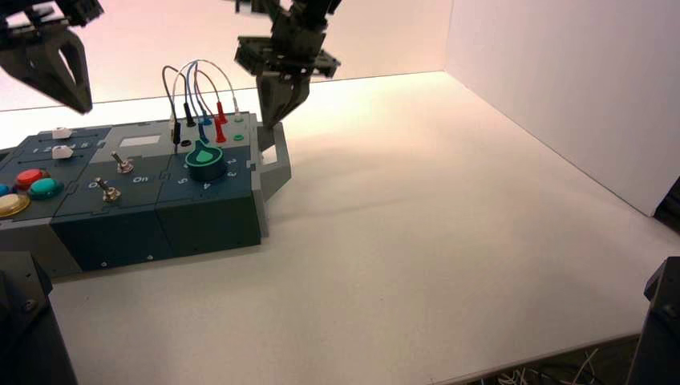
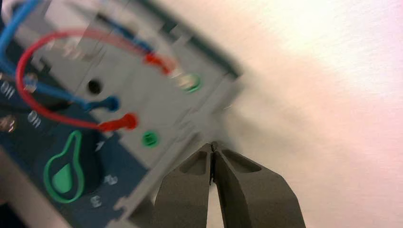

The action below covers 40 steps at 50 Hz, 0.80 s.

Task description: Flip the bottom switch off with the left gripper.

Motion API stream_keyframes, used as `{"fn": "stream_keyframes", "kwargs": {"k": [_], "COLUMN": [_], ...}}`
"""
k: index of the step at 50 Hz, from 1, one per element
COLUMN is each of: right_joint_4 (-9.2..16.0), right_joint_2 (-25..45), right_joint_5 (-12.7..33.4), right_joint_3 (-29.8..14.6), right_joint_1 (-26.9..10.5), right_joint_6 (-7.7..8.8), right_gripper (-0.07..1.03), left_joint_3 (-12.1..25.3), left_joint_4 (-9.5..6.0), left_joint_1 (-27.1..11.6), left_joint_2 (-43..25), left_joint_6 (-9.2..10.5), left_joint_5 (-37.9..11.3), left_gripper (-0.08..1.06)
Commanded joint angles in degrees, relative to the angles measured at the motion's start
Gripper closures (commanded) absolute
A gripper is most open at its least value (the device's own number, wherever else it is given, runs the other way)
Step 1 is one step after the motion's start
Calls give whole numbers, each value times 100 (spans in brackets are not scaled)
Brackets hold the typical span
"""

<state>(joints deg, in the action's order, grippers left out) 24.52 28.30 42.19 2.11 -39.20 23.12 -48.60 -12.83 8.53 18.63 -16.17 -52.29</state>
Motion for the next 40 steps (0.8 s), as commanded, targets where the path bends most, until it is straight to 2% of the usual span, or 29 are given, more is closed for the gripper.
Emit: {"fn": "stream_keyframes", "kwargs": {"k": [1, 18, 31, 40], "right_joint_4": [9, -9, -18, -141], "right_joint_2": [-492, -835, -1002, -1283], "right_joint_5": [-220, -483, -791, -1099], "right_joint_3": [-44, 149, 299, 466], "right_joint_1": [167, 290, 308, 308], "right_joint_6": [18, 26, 26, 26], "right_gripper": [98, 98, 98, 98], "left_joint_3": [97, -158, -167, -185], "left_joint_4": [18, 79, 79, 79], "left_joint_1": [26, 299, 316, 316], "left_joint_2": [422, 1354, 1310, 1310], "left_joint_6": [-35, -44, -35, -44], "left_joint_5": [185, 606, 686, 791], "left_gripper": [101, 101, 101, 101]}}
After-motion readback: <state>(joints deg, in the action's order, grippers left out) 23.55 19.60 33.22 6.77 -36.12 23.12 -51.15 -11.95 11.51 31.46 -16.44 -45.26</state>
